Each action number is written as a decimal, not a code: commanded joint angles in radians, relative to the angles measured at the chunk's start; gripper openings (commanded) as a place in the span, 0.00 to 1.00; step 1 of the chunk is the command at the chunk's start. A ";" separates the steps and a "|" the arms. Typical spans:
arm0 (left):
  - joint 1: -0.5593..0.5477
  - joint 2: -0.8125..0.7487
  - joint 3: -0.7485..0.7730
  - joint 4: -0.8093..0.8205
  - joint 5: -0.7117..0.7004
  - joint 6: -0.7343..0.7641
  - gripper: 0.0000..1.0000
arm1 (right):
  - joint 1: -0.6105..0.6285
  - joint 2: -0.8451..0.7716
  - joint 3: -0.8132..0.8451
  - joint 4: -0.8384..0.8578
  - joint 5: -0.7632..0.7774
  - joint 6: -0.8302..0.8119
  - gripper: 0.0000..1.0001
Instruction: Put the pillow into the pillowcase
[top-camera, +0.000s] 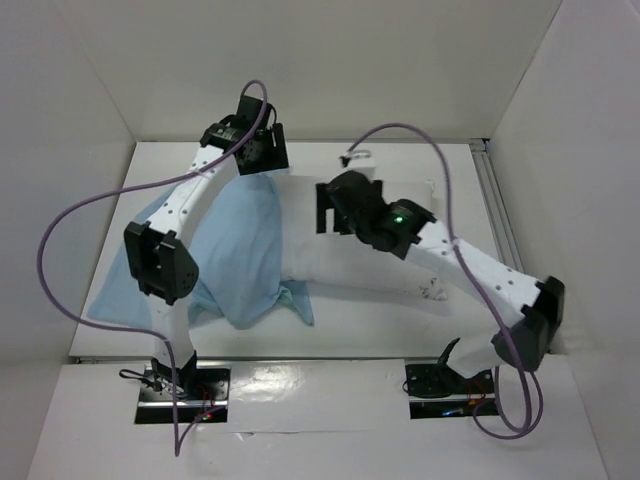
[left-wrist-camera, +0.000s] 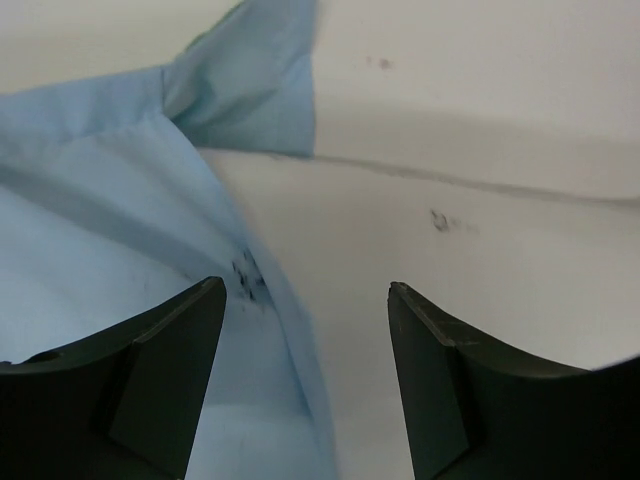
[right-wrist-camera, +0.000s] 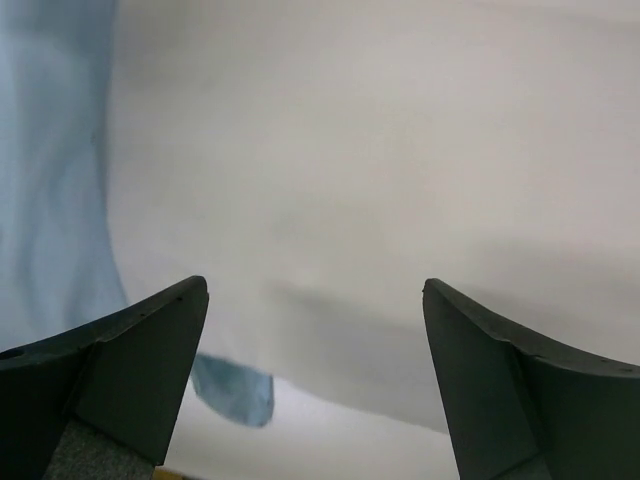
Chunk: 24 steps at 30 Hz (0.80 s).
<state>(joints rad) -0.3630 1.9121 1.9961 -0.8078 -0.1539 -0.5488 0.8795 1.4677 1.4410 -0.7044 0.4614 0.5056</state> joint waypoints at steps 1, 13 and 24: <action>-0.010 0.083 0.201 -0.111 -0.170 0.032 0.78 | -0.100 -0.144 -0.028 -0.041 0.180 0.089 0.95; -0.030 0.255 0.271 -0.168 -0.177 0.064 0.67 | -0.701 -0.208 -0.218 0.015 -0.258 0.051 0.99; -0.021 0.196 0.217 -0.154 -0.203 0.047 0.10 | -0.739 -0.115 -0.455 0.287 -0.533 0.109 0.83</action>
<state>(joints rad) -0.3897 2.1746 2.1876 -0.9565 -0.3389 -0.5026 0.1089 1.3392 1.0378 -0.5568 0.0746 0.5861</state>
